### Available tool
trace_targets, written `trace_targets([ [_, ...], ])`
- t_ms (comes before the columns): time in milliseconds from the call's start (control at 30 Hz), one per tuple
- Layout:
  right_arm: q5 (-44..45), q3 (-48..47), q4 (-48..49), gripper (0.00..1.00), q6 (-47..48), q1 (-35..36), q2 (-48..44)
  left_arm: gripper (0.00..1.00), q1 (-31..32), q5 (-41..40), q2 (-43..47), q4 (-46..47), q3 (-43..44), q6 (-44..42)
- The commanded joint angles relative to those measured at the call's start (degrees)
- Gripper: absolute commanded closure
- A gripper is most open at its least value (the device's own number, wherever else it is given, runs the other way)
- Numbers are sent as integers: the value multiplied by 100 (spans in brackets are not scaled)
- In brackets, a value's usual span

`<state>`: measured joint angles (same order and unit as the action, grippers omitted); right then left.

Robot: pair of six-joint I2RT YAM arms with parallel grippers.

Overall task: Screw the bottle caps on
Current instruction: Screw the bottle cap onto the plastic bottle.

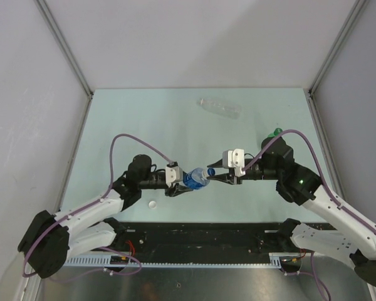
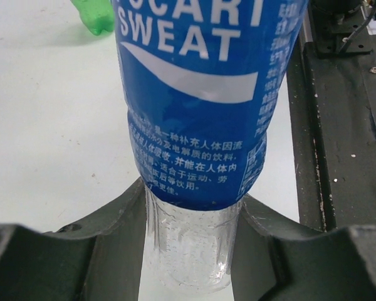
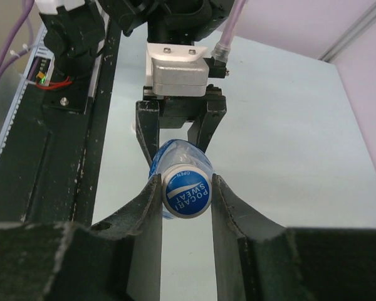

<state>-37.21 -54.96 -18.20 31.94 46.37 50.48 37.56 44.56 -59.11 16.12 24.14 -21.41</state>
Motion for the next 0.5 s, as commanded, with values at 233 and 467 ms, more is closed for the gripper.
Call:
trace_targets([
  [233, 755, -164, 374, 100, -1616, -57, 514, 100, -25, -1371, 458, 883, 864, 266],
  [467, 1847, -164, 813, 100, -2512, 16, 913, 100, 36, -2532, 231, 1287, 1219, 458],
])
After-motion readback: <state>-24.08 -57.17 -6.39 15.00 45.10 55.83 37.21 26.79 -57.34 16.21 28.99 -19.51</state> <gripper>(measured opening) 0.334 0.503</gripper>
